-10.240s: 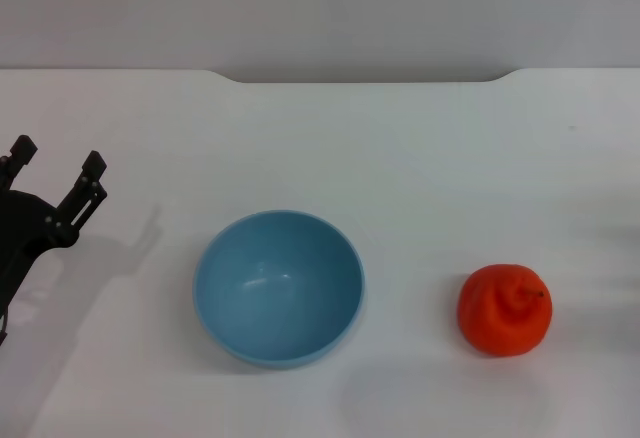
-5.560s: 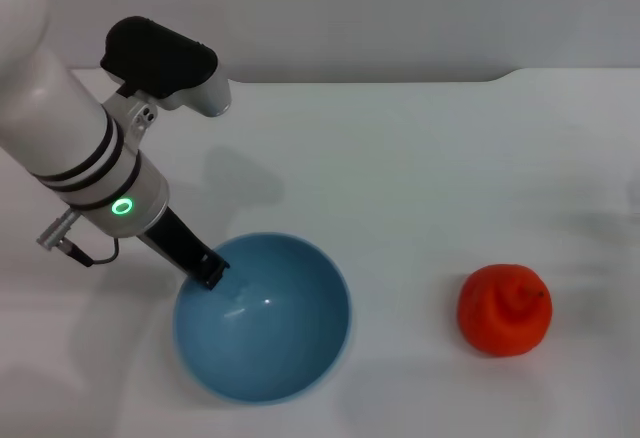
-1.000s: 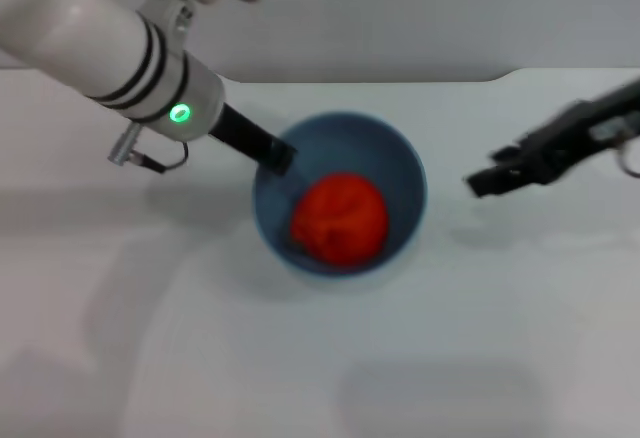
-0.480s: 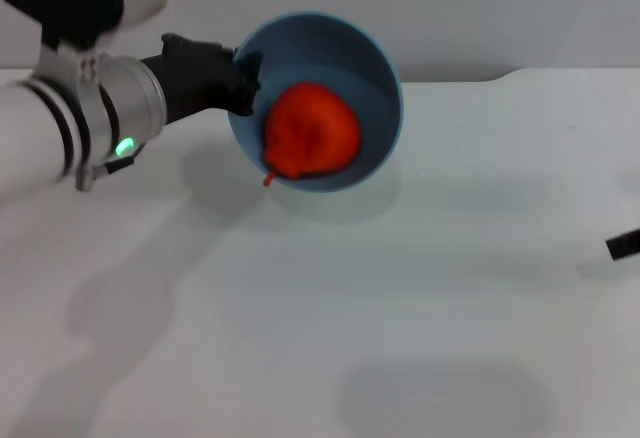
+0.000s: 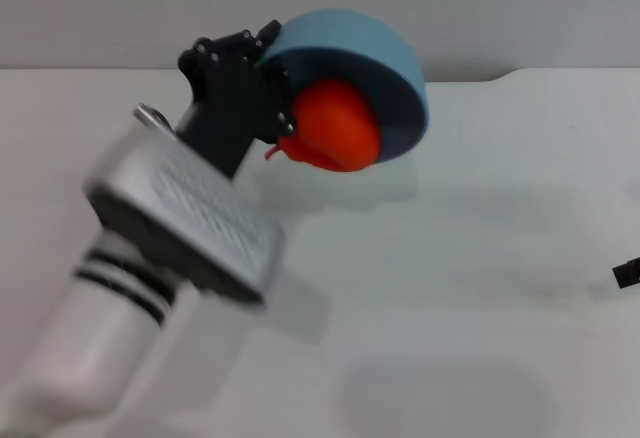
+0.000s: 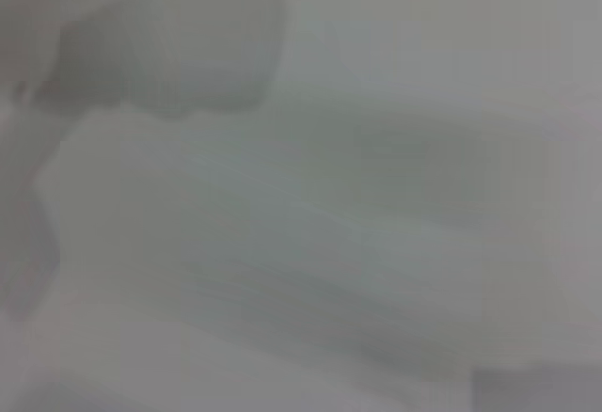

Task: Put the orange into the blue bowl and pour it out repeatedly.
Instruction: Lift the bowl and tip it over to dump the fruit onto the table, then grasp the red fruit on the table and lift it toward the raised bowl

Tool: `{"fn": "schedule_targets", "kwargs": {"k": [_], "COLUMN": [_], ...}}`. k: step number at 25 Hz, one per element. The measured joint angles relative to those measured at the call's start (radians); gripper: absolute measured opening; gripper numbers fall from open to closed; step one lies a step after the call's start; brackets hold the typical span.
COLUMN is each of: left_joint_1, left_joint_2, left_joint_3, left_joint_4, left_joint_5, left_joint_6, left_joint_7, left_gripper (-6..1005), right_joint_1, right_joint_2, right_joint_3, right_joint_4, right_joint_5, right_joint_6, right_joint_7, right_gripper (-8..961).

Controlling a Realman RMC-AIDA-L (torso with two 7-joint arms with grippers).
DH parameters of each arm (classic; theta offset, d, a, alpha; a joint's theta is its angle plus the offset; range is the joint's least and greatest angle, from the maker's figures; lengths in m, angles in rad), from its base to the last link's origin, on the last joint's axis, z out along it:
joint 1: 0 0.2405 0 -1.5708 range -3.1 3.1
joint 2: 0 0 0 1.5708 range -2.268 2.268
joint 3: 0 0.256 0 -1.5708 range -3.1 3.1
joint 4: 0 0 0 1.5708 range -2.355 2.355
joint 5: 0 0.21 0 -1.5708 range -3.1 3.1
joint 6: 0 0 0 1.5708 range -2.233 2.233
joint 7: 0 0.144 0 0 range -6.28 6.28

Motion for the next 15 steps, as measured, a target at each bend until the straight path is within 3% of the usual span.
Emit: {"fn": "schedule_targets", "kwargs": {"k": [2,5,12,15], "left_joint_1": [-0.047,-0.091,-0.114,-0.115], "left_joint_2": [-0.004,-0.008,-0.01,-0.005], "left_joint_3": [0.096,0.172,0.188,0.17], "left_joint_4": [-0.119,-0.21,-0.236,-0.182], "left_joint_5": [-0.002,-0.007,-0.02,-0.125], "left_joint_6": [-0.207,-0.372,-0.409,-0.377], "left_joint_7": [0.06,0.106,0.143,0.09], "left_gripper": [-2,-2,-1,-1], "right_joint_1": [-0.003,-0.006,-0.009,-0.008], "right_joint_2": [0.0,0.001,0.003,0.003], "right_joint_3": [-0.002,-0.005,-0.008,-0.009], "right_joint_4": [0.001,0.001,0.006,0.017], "right_joint_5": [0.0,0.0,0.002,0.006], "right_joint_6": [-0.001,-0.003,-0.004,-0.001], "right_joint_7": [0.0,0.0,0.001,0.001], "right_gripper": [479,479,479,479]}}
